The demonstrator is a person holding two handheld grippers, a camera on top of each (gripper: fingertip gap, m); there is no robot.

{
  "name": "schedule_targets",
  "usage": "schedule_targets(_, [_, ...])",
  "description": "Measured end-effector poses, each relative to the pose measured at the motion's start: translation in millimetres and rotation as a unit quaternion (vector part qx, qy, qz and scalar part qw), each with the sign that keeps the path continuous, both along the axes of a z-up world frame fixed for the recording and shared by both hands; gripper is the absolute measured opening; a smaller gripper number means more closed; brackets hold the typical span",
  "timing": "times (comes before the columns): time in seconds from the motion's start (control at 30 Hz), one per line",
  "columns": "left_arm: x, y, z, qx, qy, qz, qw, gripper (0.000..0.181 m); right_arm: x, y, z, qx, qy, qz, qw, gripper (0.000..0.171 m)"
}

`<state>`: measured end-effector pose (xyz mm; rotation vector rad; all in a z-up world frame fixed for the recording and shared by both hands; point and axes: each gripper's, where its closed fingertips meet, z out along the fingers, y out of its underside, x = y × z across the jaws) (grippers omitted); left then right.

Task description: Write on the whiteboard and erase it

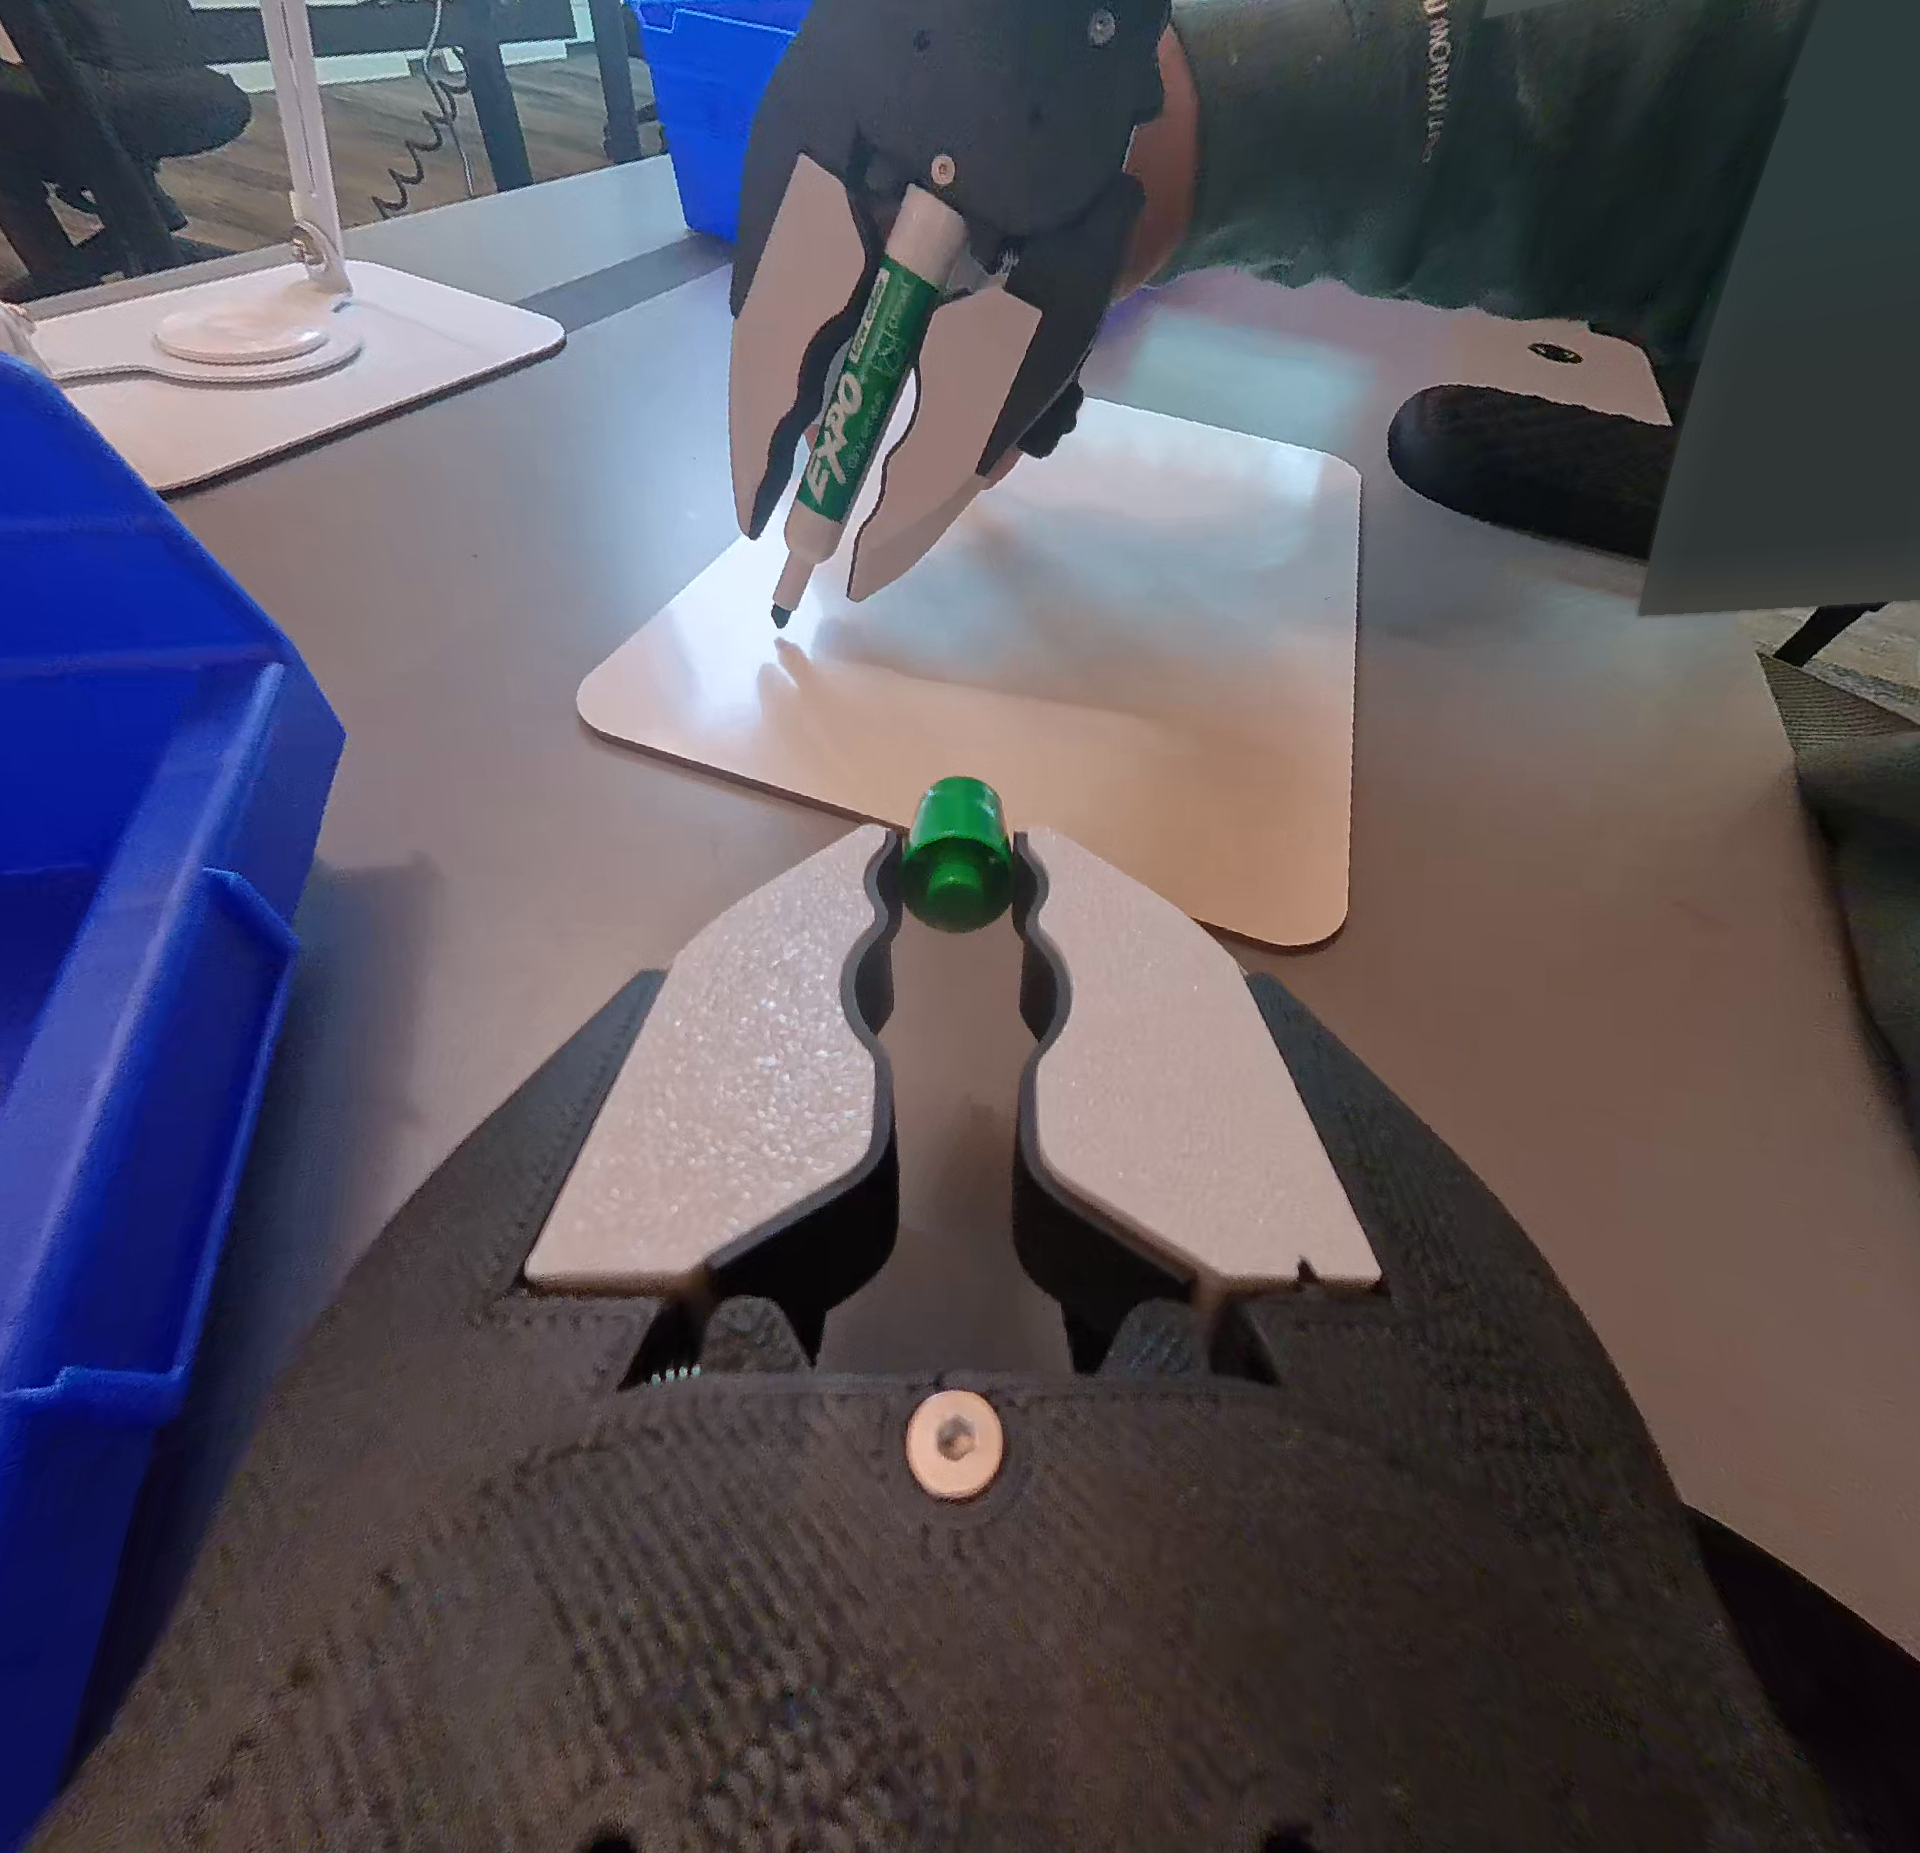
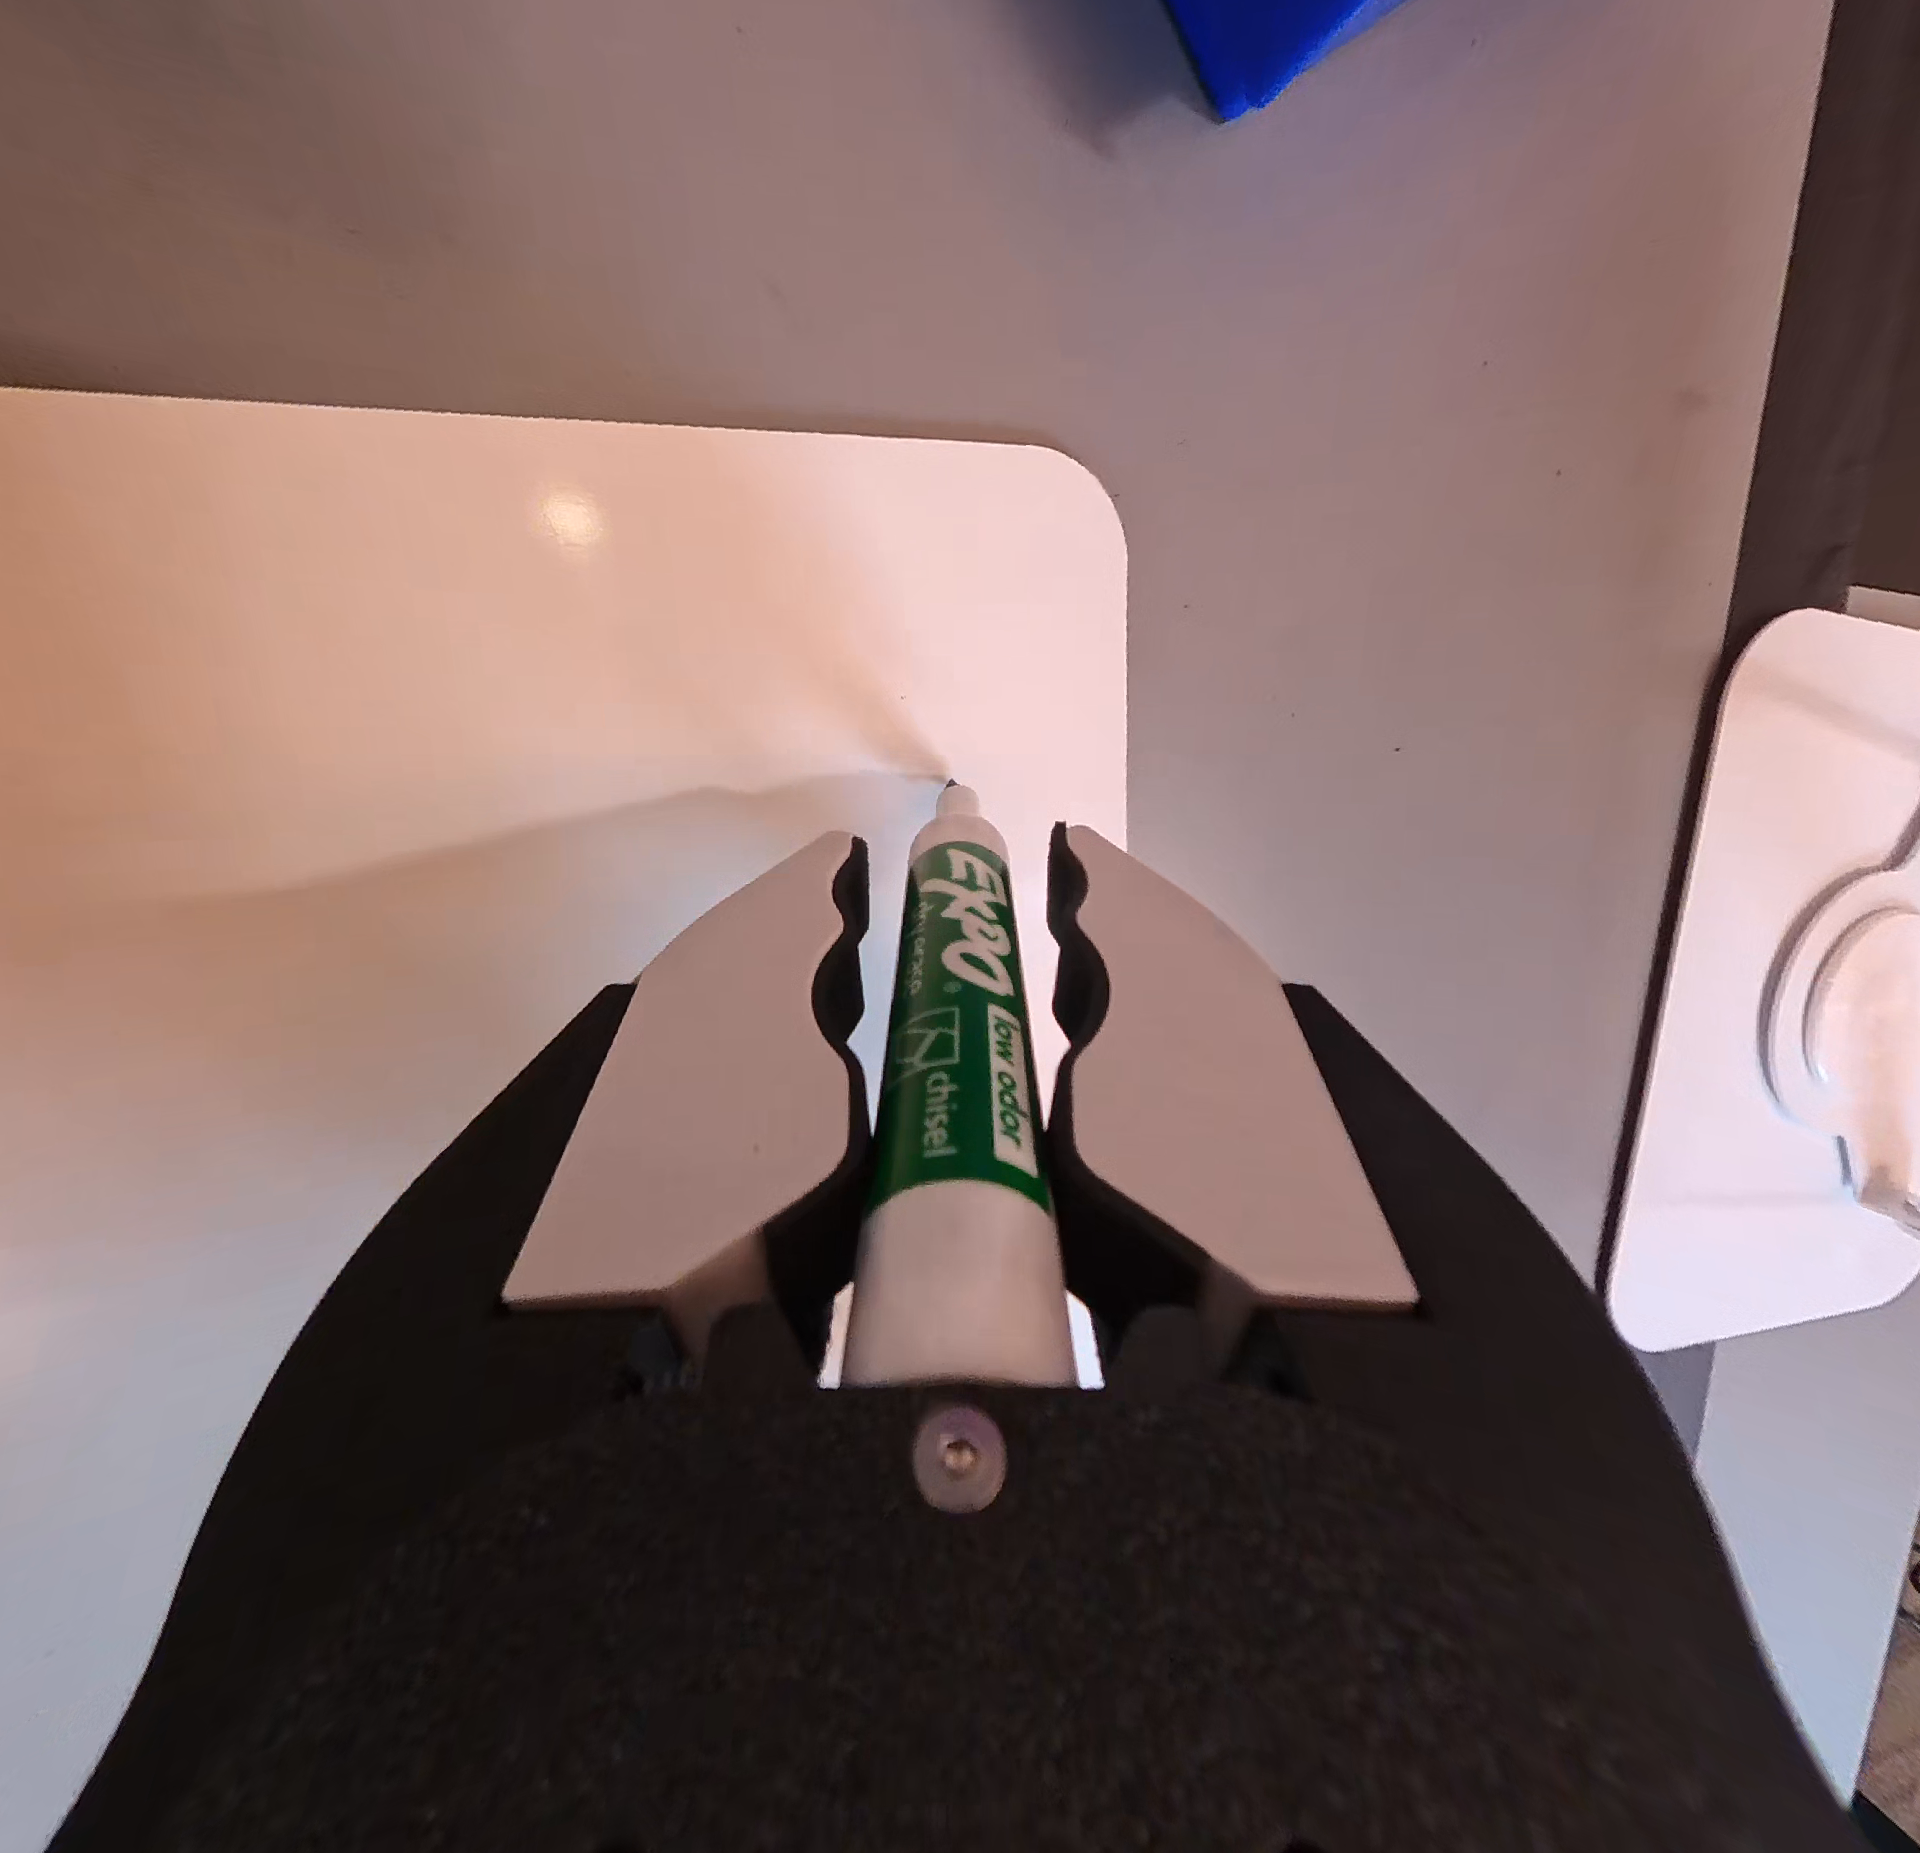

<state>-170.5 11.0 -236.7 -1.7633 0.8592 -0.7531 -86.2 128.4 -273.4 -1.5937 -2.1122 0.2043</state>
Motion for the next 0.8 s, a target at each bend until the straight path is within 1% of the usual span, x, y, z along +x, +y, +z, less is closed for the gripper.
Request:
schedule_targets(0.2, [-1.0,0.5,-1.6,-0.007,0.002,0.002,1.0,0.02,-1.9,1.7,-2.1,-0.001,-0.009,0.003,1.0,0.034])
schedule_targets(0.3, [-0.6,0.3,-2.4,-0.008,0.004,0.001,1.0,0.02,-1.8,-6.1,-2.9,-0.011,-0.018,0.012,1.0,0.034])
schedule_targets(0.4, [-0.8,0.5,-2.8,-0.009,0.004,0.001,1.0,0.02,-0.9,-22.6,-3.7,-0.025,-0.028,0.028,0.999,0.033])
schedule_targets(0.57, [-0.4,0.3,-3.5,-0.009,0.006,0.0,1.0,0.02,-1.4,-61.3,-5.2,-0.048,-0.04,0.066,0.996,0.033])
schedule_targets(0.63, [-0.5,0.4,-3.4,-0.01,0.006,0.0,1.0,0.02,-2.7,-68.8,-5.4,-0.049,-0.042,0.073,0.995,0.033])
schedule_targets(0.7, [-0.4,0.2,-3.4,-0.009,0.007,0.0,1.0,0.02,-2.8,-64.6,-5.2,-0.042,-0.044,0.067,0.996,0.033])
schedule_targets(0.8, [-0.4,0.3,-3.6,-0.009,0.008,0.0,1.0,0.02,-1.9,-45.2,-5.4,-0.032,-0.04,0.044,0.998,0.033])
